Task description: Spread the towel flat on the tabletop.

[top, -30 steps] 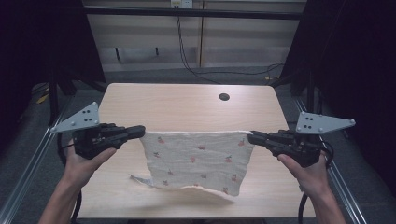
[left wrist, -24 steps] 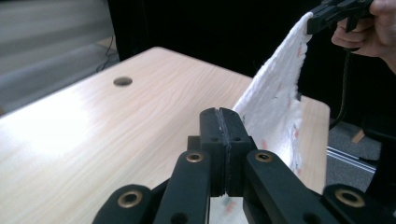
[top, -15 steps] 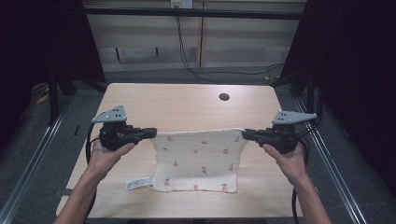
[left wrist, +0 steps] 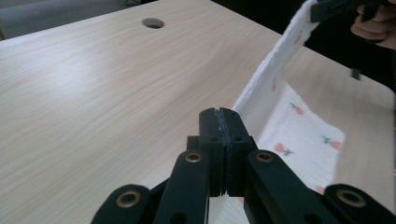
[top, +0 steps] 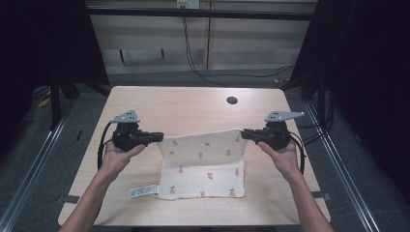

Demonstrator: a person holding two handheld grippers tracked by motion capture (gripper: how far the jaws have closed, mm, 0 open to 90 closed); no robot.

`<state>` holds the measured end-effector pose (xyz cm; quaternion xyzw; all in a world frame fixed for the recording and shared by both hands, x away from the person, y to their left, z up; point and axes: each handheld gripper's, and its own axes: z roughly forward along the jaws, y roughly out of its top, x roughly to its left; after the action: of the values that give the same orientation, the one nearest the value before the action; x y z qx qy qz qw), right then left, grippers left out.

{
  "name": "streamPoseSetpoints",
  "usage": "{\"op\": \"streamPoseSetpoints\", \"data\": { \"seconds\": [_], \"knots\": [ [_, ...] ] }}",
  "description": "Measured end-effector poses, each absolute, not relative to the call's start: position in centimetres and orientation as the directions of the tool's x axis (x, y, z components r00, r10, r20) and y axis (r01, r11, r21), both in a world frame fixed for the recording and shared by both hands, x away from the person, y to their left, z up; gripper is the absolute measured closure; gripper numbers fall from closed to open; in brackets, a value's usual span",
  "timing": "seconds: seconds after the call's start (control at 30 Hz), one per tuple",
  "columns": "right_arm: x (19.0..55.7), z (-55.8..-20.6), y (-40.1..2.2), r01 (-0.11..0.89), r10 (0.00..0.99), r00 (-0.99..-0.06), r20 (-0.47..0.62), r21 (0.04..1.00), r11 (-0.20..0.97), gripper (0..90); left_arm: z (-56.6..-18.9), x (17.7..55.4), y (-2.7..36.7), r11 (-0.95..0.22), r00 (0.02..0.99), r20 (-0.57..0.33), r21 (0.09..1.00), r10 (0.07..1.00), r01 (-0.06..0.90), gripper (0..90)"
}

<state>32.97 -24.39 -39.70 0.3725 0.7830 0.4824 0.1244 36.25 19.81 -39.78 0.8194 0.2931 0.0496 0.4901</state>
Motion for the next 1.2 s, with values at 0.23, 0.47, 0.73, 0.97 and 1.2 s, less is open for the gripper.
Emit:
{"op": "streamPoseSetpoints", "data": {
  "seconds": [0.23, 0.47, 0.73, 0.97, 1.2],
  "knots": [
    [35.6, -42.0, -24.6, 0.512, 0.731, -0.653, 0.201, 0.827, 0.230, 83.9, -42.0, 38.2, 18.8, -0.365, 0.815, -0.209, 0.814, 0.541, 0.452, 88.7],
    [37.1, -43.2, -25.0, 0.548, 0.775, -0.601, 0.195, 0.807, 0.221, 77.1, -42.8, 39.9, 18.8, -0.326, 0.780, -0.225, 0.815, 0.584, 0.480, 78.0],
    [36.1, -42.9, -25.8, 0.542, 0.784, -0.592, 0.185, 0.811, 0.219, 71.5, -43.1, 38.8, 19.6, -0.337, 0.773, -0.226, 0.802, 0.593, 0.493, 72.1],
    [33.8, -43.4, -25.0, 0.542, 0.754, -0.638, 0.155, 0.786, 0.297, 69.9, -44.3, 36.9, 20.0, -0.386, 0.799, -0.229, 0.780, 0.556, 0.492, 72.8],
    [31.5, -44.8, -24.2, 0.546, 0.718, -0.680, 0.153, 0.759, 0.355, 71.0, -46.0, 34.9, 19.3, -0.458, 0.828, -0.234, 0.741, 0.509, 0.491, 75.1]
  ]
}}
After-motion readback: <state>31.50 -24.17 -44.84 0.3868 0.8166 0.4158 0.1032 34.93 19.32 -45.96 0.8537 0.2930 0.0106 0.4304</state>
